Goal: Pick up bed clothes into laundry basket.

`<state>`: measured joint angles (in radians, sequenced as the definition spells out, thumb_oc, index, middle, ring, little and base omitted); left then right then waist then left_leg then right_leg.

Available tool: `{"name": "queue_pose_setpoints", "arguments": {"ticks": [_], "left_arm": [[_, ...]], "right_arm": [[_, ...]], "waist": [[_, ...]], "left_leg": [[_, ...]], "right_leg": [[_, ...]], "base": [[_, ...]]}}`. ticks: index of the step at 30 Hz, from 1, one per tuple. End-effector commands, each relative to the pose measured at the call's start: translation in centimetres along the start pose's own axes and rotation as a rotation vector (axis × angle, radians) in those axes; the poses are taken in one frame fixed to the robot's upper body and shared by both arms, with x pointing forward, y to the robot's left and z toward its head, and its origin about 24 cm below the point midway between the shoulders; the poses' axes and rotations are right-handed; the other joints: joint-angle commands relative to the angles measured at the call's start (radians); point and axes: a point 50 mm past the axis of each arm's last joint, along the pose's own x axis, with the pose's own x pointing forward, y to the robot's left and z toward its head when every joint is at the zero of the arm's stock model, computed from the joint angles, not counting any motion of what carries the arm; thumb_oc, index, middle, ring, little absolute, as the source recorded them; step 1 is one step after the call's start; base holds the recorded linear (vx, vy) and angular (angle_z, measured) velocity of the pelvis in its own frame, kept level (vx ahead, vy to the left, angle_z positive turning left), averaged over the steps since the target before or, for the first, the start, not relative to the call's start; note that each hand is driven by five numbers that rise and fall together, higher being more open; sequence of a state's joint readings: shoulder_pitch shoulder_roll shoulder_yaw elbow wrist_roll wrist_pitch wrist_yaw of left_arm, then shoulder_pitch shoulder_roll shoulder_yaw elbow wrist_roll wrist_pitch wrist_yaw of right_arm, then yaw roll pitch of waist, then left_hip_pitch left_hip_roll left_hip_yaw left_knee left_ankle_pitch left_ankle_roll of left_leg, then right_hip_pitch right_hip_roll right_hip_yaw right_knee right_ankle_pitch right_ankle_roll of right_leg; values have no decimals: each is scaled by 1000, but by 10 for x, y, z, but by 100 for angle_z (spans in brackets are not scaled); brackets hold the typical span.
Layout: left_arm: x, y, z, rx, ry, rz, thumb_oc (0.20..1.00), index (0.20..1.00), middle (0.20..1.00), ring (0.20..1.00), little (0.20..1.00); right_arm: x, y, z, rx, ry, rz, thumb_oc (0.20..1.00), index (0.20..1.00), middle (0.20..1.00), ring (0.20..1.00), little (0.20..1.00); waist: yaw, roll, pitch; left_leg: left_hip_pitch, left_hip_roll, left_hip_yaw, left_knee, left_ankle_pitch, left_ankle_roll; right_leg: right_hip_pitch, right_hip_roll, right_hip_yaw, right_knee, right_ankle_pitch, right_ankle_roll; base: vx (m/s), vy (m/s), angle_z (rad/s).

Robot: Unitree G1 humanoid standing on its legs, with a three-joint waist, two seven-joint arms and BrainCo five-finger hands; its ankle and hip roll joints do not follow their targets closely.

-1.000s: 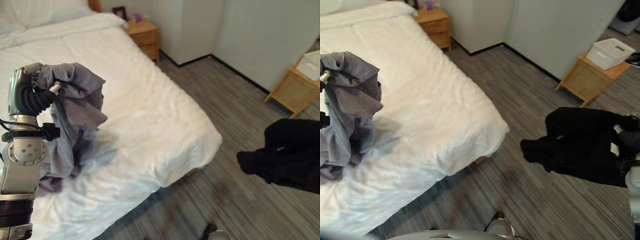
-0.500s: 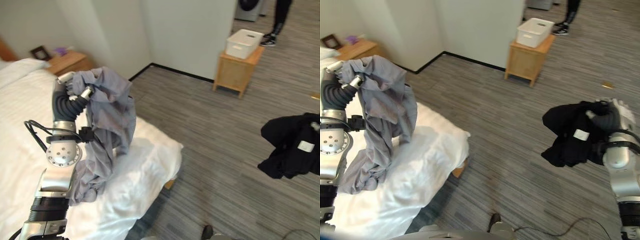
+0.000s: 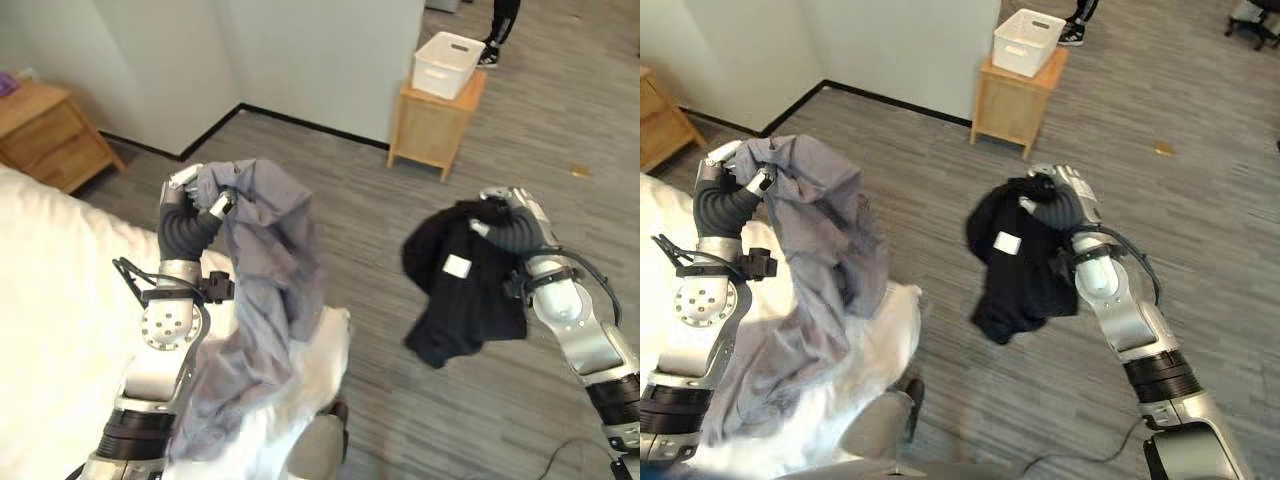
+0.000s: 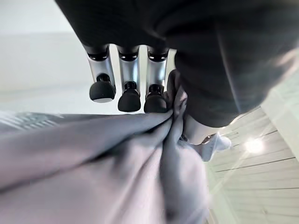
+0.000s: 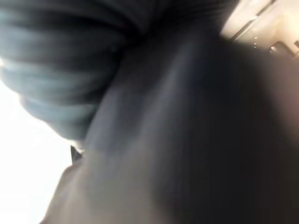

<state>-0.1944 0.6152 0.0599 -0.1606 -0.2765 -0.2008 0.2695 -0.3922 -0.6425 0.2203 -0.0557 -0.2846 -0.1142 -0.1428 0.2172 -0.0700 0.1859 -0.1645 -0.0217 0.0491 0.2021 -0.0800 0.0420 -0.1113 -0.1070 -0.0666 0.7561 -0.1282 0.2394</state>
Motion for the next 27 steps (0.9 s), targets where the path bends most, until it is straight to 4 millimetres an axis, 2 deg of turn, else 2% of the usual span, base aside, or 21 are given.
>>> {"name": "queue_pose_setpoints", "arguments": {"ticks": [1, 3, 4, 5, 6, 7, 8, 9, 11, 13, 14, 15, 16, 17, 18, 19, 20, 23, 24, 26, 27], "left_arm": [[31, 4, 43, -33, -221, 7, 200, 200, 200, 200, 200], [32, 5, 48, -15, -244, 9, 200, 200, 200, 200, 200], [32, 5, 48, -15, -245, 9, 200, 200, 200, 200, 200], [32, 5, 49, -11, -252, 3, 200, 200, 200, 200, 200], [27, 3, 45, -5, -238, -12, 200, 200, 200, 200, 200], [27, 3, 45, -5, -235, -13, 200, 200, 200, 200, 200], [23, 1, 41, -4, -218, -21, 200, 200, 200, 200, 200], [22, 1, 39, -5, -209, -19, 200, 200, 200, 200, 200], [23, 4, 36, -3, -199, -5, 200, 200, 200, 200, 200], [24, 6, 34, -8, -187, -10, 200, 200, 200, 200, 200], [23, 5, 32, -7, -177, -18, 200, 200, 200, 200, 200], [20, 4, 29, -26, -164, -19, 200, 200, 200, 200, 200], [20, 4, 29, -27, -162, -20, 200, 200, 200, 200, 200], [13, 0, 23, -72, -124, -20, 200, 200, 200, 200, 200], [12, 0, 22, -86, -122, -16, 200, 200, 200, 200, 200], [11, -2, 21, -99, -114, -19, 200, 200, 200, 200, 200], [11, -3, 21, -108, -112, -27, 200, 200, 200, 200, 200], [10, -6, 22, -125, -114, -38, 200, 200, 200, 200, 200], [9, -11, 21, -140, -110, -53, 200, 200, 200, 200, 200], [8, -19, 20, -169, -104, -75, 200, 200, 200, 200, 200], [7, -23, 20, -184, -103, -83, 200, 200, 200, 200, 200]], "right_arm": [[20, -54, 17, -146, -119, -146, 200, 200, 200, 200, 200], [18, -61, 18, -169, -125, -163, 200, 200, 200, 200, 200], [18, -61, 18, -169, -125, -163, 200, 200, 200, 200, 200], [17, -62, 18, -171, -127, -164, 200, 200, 200, 200, 200], [12, -61, 14, -162, -105, -159, 200, 200, 200, 200, 200], [11, -61, 13, -160, -103, -157, 200, 200, 200, 200, 200], [7, -61, 8, -156, -79, -158, 200, 200, 200, 200, 200], [5, -60, 7, -150, -71, -160, 200, 200, 200, 200, 200], [4, -61, 6, -155, -68, -162, 200, 200, 200, 200, 200], [3, -60, 3, -172, -52, -145, 200, 200, 200, 200, 200], [0, -58, -1, -170, -30, -129, 200, 200, 200, 200, 200], [-2, -57, -2, -165, -23, -123, 200, 200, 200, 200, 200], [-2, -57, -2, -165, -22, -122, 200, 200, 200, 200, 200], [-3, -56, 0, -152, -31, -113, 200, 200, 200, 200, 200], [-2, -59, 1, -152, -40, -123, 200, 200, 200, 200, 200], [-1, -61, 2, -151, -46, -127, 200, 200, 200, 200, 200], [1, -63, 3, -149, -51, -131, 200, 200, 200, 200, 200], [1, -64, 3, -132, -52, -135, 200, 200, 200, 200, 200], [0, -63, 1, -134, -39, -131, 200, 200, 200, 200, 200], [-3, -63, -4, -156, -20, -128, 200, 200, 200, 200, 200], [-5, -65, -10, -188, 11, -133, 200, 200, 200, 200, 200]], "waist": [[-36, 69, -16], [-62, 86, -1], [-65, 85, 1], [-76, 93, 6], [-104, 89, 8], [-108, 94, 8], [-132, 82, 5], [-145, 81, 6], [-160, 82, 5], [-159, 78, -5], [-162, 70, -16], [-167, 74, -23], [-168, 77, -22], [-146, 76, 1], [-140, 63, 18], [-123, 62, 32], [-114, 46, 44], [-86, 39, 59], [-62, 38, 66], [-37, 45, 59], [-24, 51, 54]], "left_leg": [[107, 55, 0, -289, 175, -32], [149, 61, -7, -289, 143, -36], [151, 59, -10, -289, 143, -36], [169, 60, -16, -289, 132, -37], [215, 51, -33, -289, 90, -49], [222, 57, -38, -289, 83, -52], [266, 53, -55, -289, 37, -69], [295, 58, -65, -289, 9, -79], [353, 80, -68, -289, -36, -101], [413, 100, -70, -289, -90, -107], [442, 111, -78, -265, -94, -110], [445, 132, -66, -193, -69, -128], [443, 136, -68, -183, -74, -131], [316, 151, -66, 160, 18, -164], [228, 133, -90, 342, 53, -161], [184, 126, -95, 450, 68, -156], [131, 105, -91, 492, 87, -149], [35, 104, -72, 496, 65, -141], [-42, 84, -62, 393, 56, -132], [-82, 61, -42, 261, 45, -118], [-103, 60, -33, 171, 60, -116]], "right_leg": [[92, 3, -109, -128, 177, 22], [45, -79, -166, -203, 150, 9], [49, -81, -169, -202, 148, 9], [16, -88, -177, -249, 134, -12], [-14, -86, -187, -422, 93, -49], [6, -78, -196, -442, 93, -50], [-20, -72, -191, -668, 140, -50], [-40, -68, -186, -749, 186, -42], [-90, -84, -214, -817, 243, -23], [-87, -92, -243, -828, 254, -23], [-63, -85, -235, -825, 268, -40], [-31, -77, -242, -827, 271, -47], [-28, -74, -245, -828, 270, -48], [64, -55, -265, -836, 249, -93], [90, -59, -273, -841, 238, -118], [126, -42, -272, -843, 206, -136], [147, -50, -269, -843, 189, -142], [178, -48, -249, -843, 155, -142], [209, -41, -227, -843, 131, -139], [234, -30, -206, -843, 102, -129], [251, -20, -199, -843, 83, -120]], "base": [[383, 59, 38], [348, 21, 29], [301, -29, 15], [472, -115, 36], [501, -121, 42], [745, -258, 28], [596, -222, 24], [735, -277, 46], [549, -195, 50], [541, -207, 28], [544, -211, 34], [377, -148, 33], [433, -271, 33], [350, -322, 23], [493, -398, 3], [344, -250, -17], [375, -173, -44], [293, -32, -84], [547, 23, -69], [494, 61, -56], [484, 108, -50]]}}
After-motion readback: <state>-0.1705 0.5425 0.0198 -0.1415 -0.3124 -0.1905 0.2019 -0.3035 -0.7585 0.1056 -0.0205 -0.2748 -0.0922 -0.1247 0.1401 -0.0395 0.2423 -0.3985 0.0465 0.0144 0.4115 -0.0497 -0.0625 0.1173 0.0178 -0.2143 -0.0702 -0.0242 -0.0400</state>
